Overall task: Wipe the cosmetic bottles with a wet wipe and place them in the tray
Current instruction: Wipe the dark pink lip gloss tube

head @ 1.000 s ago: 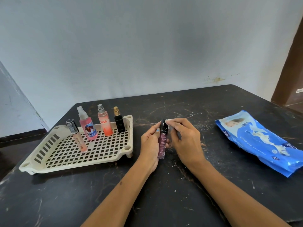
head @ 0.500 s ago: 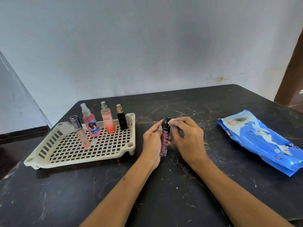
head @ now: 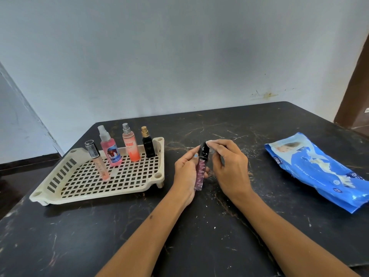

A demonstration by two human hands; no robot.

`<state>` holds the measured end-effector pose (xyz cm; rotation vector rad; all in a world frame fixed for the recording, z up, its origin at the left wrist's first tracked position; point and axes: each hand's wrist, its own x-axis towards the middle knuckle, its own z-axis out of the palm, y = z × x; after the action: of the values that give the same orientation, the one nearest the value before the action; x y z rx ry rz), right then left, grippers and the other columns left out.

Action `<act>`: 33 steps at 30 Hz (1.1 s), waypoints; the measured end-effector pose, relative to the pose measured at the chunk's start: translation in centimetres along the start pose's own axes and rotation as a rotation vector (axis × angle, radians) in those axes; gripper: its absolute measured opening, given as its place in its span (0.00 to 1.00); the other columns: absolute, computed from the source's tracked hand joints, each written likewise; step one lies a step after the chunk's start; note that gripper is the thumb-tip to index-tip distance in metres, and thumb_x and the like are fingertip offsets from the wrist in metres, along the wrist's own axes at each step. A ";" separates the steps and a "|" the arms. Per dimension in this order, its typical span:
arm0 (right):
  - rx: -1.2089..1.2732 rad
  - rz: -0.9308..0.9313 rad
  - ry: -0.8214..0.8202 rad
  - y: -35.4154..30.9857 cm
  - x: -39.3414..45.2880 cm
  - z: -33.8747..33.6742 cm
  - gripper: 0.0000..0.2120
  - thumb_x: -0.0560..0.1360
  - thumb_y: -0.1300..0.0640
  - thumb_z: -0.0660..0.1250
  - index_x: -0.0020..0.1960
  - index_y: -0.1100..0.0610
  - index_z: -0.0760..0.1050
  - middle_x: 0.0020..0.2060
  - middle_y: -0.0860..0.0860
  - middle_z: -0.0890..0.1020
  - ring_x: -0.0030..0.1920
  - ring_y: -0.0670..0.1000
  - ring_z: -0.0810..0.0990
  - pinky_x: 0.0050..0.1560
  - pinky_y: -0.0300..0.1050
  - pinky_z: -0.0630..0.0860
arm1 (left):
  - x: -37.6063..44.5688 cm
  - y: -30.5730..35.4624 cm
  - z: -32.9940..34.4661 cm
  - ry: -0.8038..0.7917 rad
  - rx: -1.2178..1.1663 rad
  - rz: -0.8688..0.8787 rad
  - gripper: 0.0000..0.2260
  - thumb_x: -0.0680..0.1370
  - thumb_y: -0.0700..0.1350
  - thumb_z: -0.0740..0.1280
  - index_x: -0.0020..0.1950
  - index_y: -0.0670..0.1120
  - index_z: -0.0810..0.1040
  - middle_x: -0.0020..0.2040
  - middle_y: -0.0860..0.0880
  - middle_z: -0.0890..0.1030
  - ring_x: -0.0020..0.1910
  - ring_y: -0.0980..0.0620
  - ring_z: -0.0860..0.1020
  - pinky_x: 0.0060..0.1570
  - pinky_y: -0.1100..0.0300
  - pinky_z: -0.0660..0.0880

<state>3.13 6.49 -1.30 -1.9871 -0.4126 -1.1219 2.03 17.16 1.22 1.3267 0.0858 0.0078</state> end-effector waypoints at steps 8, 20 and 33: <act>0.026 0.067 0.043 0.0 0.2 -0.3 0.12 0.74 0.73 0.65 0.54 0.64 0.80 0.48 0.54 0.80 0.47 0.49 0.79 0.50 0.36 0.75 | -0.2 0.3 -0.1 -0.086 0.027 -0.041 0.14 0.81 0.36 0.55 0.57 0.46 0.78 0.37 0.44 0.79 0.27 0.54 0.76 0.25 0.64 0.72; 0.026 0.204 -0.006 -0.1 0.3 -0.5 0.10 0.76 0.69 0.64 0.53 0.61 0.81 0.45 0.51 0.80 0.43 0.44 0.77 0.47 0.25 0.70 | -0.2 0.1 -0.1 -0.075 0.027 -0.016 0.14 0.81 0.36 0.56 0.61 0.46 0.77 0.42 0.42 0.80 0.30 0.53 0.76 0.28 0.63 0.73; 0.010 0.043 0.005 -0.1 0.0 -0.2 0.09 0.73 0.69 0.69 0.52 0.64 0.81 0.46 0.54 0.81 0.45 0.50 0.80 0.46 0.41 0.78 | 0.0 0.1 0.0 -0.008 -0.036 -0.022 0.14 0.81 0.37 0.56 0.62 0.44 0.77 0.49 0.42 0.81 0.34 0.52 0.77 0.29 0.63 0.74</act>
<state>2.94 6.45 -1.20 -1.9753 -0.3705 -1.0951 2.07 17.22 1.33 1.2894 0.0934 -0.0144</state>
